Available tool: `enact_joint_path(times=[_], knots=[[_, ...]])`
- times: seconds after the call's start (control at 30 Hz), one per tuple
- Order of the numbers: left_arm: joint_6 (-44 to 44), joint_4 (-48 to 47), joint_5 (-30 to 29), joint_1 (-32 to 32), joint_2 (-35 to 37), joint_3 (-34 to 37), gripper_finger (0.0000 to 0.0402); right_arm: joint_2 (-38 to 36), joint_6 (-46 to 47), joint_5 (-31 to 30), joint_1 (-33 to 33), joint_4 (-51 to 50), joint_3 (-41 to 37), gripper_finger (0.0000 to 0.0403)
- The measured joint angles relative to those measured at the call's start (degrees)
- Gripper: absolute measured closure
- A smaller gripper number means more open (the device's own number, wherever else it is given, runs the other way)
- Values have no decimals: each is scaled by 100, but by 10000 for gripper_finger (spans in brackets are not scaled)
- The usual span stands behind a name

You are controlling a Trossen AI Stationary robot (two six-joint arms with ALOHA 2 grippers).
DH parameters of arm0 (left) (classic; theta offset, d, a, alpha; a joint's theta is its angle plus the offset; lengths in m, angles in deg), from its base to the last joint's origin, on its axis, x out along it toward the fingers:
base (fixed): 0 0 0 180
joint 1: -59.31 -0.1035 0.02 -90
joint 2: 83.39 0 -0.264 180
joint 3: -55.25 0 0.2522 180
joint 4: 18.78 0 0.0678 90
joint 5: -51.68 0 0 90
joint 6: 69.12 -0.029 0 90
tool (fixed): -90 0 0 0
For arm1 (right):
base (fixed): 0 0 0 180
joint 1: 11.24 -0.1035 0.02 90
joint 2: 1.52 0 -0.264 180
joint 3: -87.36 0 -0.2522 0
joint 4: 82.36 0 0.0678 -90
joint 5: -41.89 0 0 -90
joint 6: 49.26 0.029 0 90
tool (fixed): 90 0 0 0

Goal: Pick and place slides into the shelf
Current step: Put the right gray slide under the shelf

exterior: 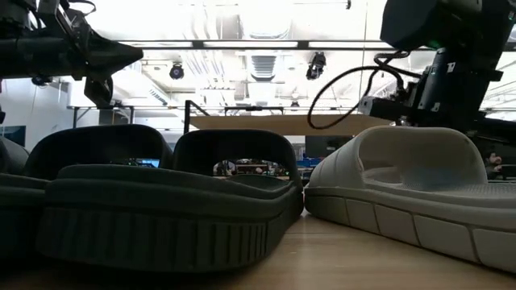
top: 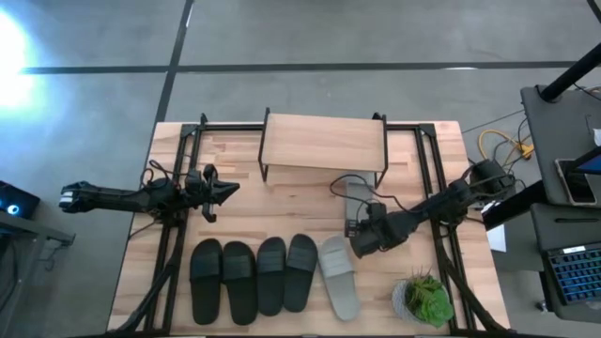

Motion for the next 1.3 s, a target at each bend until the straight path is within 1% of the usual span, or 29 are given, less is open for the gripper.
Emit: enact_joint_path(times=[0.1,0.27,0.4,0.47,0.6,0.63,0.83,1.17,1.23,1.3], knots=[[-49,1,0,0,-32,0,402,0,-115,-341,62,-34,-60,394],[-188,-9,0,0,-108,0,402,0,-49,-119,344,-154,-214,394],[-181,-5,0,0,-166,0,402,-2,-336,-135,519,-114,-346,394],[-179,7,0,0,-182,0,402,-2,-347,-321,604,-122,-406,394],[-175,4,-2,2,-181,0,402,-2,-286,-917,765,-116,-455,394],[-175,2,0,2,-181,0,402,-2,-310,-974,826,-106,-455,394],[-142,2,0,2,-184,0,402,-2,-755,-1043,1141,-72,-455,394],[-131,4,0,2,-184,-4,402,-2,-1421,-1281,1381,168,-455,394],[-131,4,0,2,-180,-4,402,-2,-1562,-1262,1399,267,-452,394],[-129,4,0,2,-177,-4,402,-10,-1706,-1040,1397,273,-399,394]])
